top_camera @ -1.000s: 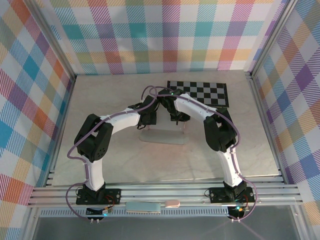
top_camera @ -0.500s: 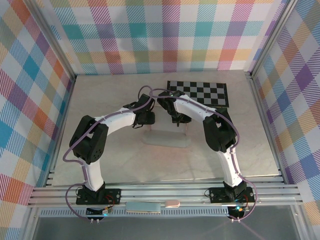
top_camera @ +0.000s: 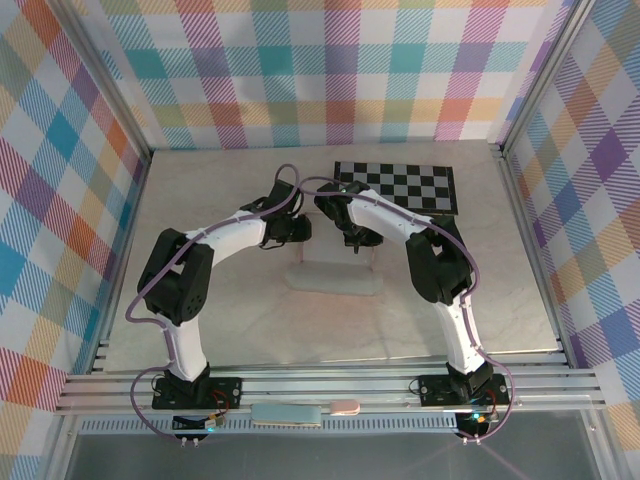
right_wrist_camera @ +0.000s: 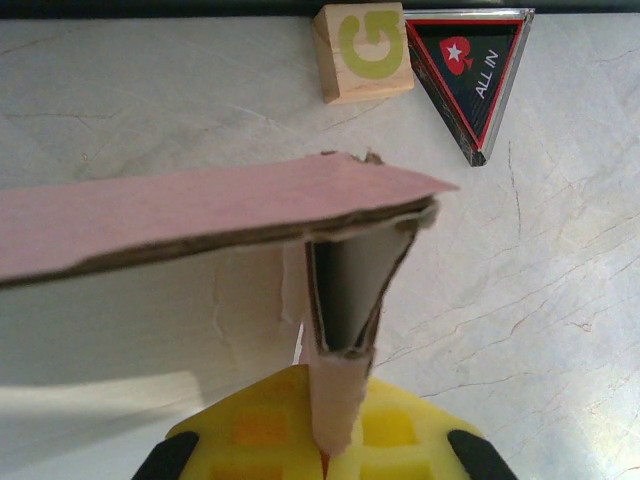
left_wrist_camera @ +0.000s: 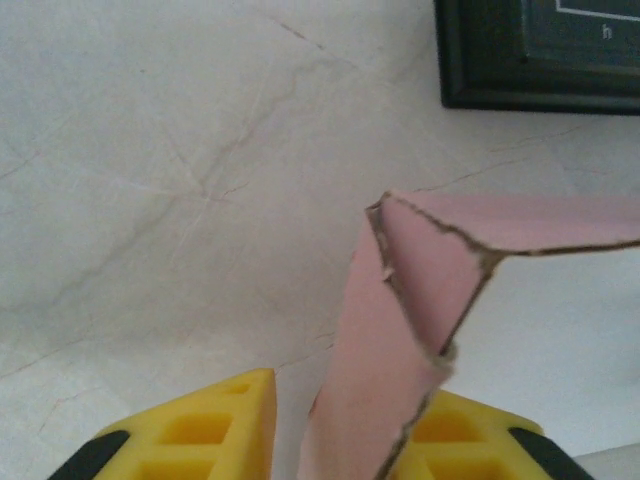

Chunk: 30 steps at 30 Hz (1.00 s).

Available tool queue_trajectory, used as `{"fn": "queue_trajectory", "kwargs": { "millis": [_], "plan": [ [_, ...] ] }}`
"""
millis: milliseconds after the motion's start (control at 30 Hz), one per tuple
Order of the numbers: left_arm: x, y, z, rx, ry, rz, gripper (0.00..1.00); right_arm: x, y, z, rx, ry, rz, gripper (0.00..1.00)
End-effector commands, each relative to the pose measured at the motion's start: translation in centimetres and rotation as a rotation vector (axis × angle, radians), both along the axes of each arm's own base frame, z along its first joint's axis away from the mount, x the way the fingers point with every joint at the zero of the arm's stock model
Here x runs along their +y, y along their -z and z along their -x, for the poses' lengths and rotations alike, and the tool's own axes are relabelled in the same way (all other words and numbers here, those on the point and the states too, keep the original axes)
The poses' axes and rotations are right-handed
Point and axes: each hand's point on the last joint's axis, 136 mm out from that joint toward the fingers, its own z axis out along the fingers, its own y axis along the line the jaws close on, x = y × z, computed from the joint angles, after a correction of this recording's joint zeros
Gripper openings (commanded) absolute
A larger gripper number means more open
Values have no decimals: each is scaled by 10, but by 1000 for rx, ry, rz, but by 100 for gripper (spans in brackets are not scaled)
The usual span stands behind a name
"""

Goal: Fold the paper box

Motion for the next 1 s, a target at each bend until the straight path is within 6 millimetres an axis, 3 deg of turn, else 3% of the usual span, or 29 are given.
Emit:
{"fn": "queue_trajectory", "kwargs": {
  "millis": [0,233,433,700,867,967],
  "plan": [
    [1,5,-2,15,17,-22,25,-7,-7,6,13,-12,40,0],
    [3,15,8,27,48,-101,23,-6,-7,5,16,-8,45,0],
    [21,18,11,8,10,-243,0,-8,-7,5,23,1,57,0],
    [29,7,12,-35,-38,-355,0,-9,-7,9,32,19,64,0],
    [19,-7,12,-36,-54,-273,29,-10,-3,11,40,21,58,0],
    [13,-21,11,-36,-74,-208,40,-12,0,14,50,23,57,0]
  ]
}}
